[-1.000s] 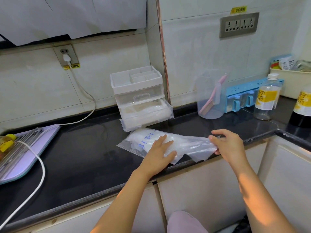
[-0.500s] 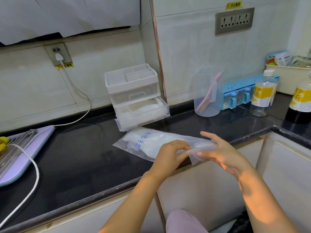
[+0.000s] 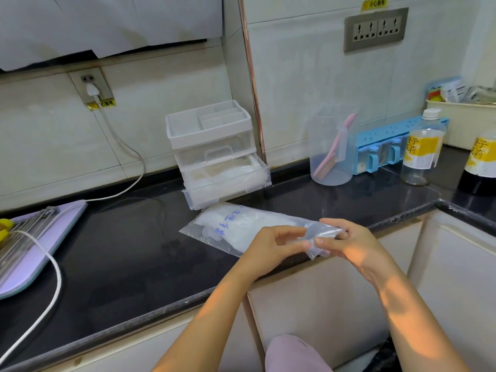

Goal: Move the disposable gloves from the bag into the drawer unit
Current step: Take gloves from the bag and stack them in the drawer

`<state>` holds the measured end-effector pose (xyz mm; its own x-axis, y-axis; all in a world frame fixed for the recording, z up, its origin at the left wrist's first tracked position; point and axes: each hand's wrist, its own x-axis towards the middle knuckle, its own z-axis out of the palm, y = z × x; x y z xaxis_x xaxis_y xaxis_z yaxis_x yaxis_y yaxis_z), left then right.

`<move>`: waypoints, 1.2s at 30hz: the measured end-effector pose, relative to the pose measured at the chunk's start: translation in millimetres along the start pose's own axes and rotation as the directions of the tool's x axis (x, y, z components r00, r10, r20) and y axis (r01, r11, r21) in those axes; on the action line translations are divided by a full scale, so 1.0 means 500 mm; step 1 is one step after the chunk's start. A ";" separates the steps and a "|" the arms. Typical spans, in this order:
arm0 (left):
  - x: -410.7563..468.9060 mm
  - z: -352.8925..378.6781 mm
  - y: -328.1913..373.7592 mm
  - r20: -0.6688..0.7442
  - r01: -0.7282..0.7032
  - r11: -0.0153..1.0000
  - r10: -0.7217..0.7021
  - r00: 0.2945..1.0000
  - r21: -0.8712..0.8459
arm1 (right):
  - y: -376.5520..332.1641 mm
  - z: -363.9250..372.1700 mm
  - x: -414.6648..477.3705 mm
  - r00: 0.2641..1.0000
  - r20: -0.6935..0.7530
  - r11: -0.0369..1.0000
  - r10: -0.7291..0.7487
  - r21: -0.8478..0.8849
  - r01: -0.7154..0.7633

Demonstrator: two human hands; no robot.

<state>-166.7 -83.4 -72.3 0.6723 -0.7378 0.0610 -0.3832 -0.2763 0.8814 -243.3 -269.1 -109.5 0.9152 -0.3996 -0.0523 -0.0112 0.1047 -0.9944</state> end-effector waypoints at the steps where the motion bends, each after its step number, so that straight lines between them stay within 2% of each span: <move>1: 0.001 0.002 -0.001 0.021 0.004 1.000 -0.004 1.000 0.006 | 0.000 0.002 0.002 1.000 -0.017 1.000 -0.002 0.009 0.002; 3: 0.002 0.009 -0.004 0.044 -0.028 0.996 0.024 0.999 0.087 | 0.001 0.005 0.006 0.999 -0.040 1.000 -0.009 0.015 0.010; 5: 0.005 0.017 -0.007 -0.003 -0.061 0.987 0.062 0.998 0.147 | -0.001 0.009 0.009 0.999 -0.045 1.000 -0.007 0.015 0.008; 8: 0.011 0.017 -0.003 -0.162 -0.038 0.998 0.044 0.986 0.040 | -0.008 0.015 0.007 0.999 -0.037 0.999 -0.002 0.045 0.004; 11: 0.019 0.009 -0.006 -0.237 0.027 0.998 -0.012 0.971 0.056 | -0.008 0.018 0.005 0.999 -0.032 0.998 0.005 0.065 -0.003; 13: 0.016 0.007 -0.007 -0.198 0.036 0.998 -0.025 0.980 0.048 | -0.006 0.020 0.004 0.999 -0.031 0.998 0.011 0.061 -0.010; 16: 0.011 0.006 -0.009 -0.051 0.023 0.999 -0.025 0.998 -0.035 | -0.011 0.024 0.003 0.999 -0.041 0.998 0.011 0.068 -0.008; 18: 0.013 0.004 -0.012 -0.014 0.009 1.000 -0.008 1.000 0.019 | -0.012 0.024 0.004 0.998 -0.054 0.998 0.012 0.054 -0.009; 22: 0.012 0.011 -0.007 -0.099 -0.009 1.000 0.010 0.995 0.011 | -0.017 0.028 0.005 0.996 -0.085 1.000 0.014 0.025 -0.012; 27: 0.015 0.014 0.001 -0.167 0.030 0.999 -0.032 0.985 -0.014 | -0.018 0.029 0.000 0.997 -0.077 0.999 0.015 0.050 -0.011; 32: 0.024 0.004 0.003 -0.257 0.150 0.978 -0.183 0.949 -0.142 | -0.015 0.017 -0.006 0.999 -0.051 0.997 0.010 0.076 -0.006; 34: 0.029 0.000 0.000 -0.308 0.174 0.957 -0.241 0.920 -0.230 | -0.012 0.008 -0.010 0.999 -0.051 1.000 0.002 0.018 -0.001; 36: 0.034 -0.005 -0.002 -0.372 0.140 0.933 -0.265 0.890 -0.330 | -0.010 0.001 -0.014 0.997 -0.076 0.994 0.005 -0.113 -0.014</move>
<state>-153.0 -94.2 -70.8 0.9351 -0.3543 -0.0051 -0.0543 -0.1575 0.9860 -249.1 -266.4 -103.9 0.8817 -0.4674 -0.0640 -0.0690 0.0066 -0.9976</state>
